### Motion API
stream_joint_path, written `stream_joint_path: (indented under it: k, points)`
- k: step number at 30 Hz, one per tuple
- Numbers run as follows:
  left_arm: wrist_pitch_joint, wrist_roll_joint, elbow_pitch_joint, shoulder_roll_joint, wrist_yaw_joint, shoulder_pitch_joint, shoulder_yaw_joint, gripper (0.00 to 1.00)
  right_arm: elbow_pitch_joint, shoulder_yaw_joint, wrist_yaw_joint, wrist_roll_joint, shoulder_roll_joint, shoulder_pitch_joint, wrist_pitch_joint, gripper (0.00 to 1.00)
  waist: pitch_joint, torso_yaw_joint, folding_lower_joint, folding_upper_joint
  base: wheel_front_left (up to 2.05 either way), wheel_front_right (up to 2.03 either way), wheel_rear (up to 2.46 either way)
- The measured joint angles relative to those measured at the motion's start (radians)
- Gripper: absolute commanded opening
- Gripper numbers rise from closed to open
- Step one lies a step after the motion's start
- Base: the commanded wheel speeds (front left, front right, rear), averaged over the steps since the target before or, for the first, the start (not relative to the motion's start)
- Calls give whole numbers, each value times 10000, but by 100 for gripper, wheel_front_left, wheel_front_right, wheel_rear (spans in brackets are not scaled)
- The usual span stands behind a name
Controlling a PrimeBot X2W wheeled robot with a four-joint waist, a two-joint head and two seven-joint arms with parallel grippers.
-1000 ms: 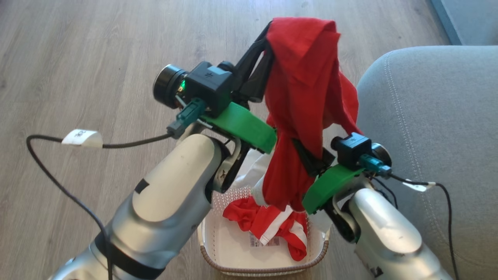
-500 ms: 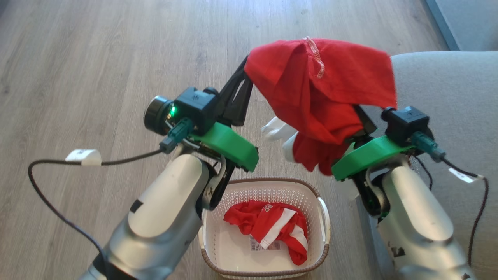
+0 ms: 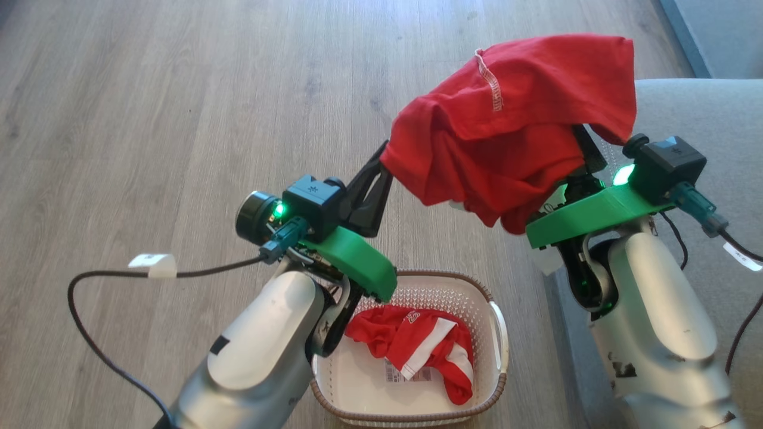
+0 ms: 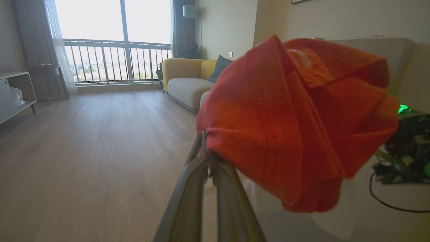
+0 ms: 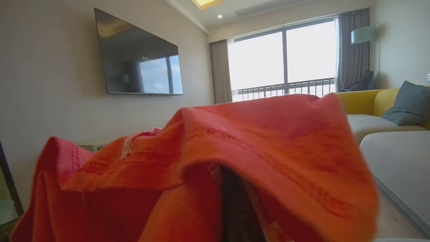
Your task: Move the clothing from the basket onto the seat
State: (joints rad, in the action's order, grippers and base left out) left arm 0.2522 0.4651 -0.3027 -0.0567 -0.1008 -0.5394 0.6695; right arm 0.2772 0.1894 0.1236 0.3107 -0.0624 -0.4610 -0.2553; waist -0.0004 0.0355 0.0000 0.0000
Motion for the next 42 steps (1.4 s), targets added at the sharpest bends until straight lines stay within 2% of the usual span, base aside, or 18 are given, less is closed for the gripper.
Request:
stream_joint_path:
  k: [14, 31, 32, 34, 42]
  points:
    - [0, -92, -391, 56, 453, 448, 134, 0, -92, -134, 2, -13, 0, -4, 0, 0, 119, 48, 0, 0, 0, 0, 0]
    - [0, -355, -357, 63, 681, 536, 247, 0, -125, -213, 0, -12, 0, -4, 0, 0, 130, 71, 0, 0, 0, 0, 0]
    - [0, -355, -355, 63, 711, 550, 286, 9, -125, -221, 0, -10, 0, -4, 0, 0, 132, 70, 0, 0, 0, 0, 0]
    - [0, -407, -359, 65, 715, 602, 376, 100, -123, -238, 0, 56, 0, -4, 0, 0, 140, 64, 0, 0, 0, 0, 0]
    - [0, -527, -596, 65, 989, 972, 610, 100, -130, -410, 0, 75, 2, -4, 0, 0, 143, 31, 0, 0, 0, 0, 0]
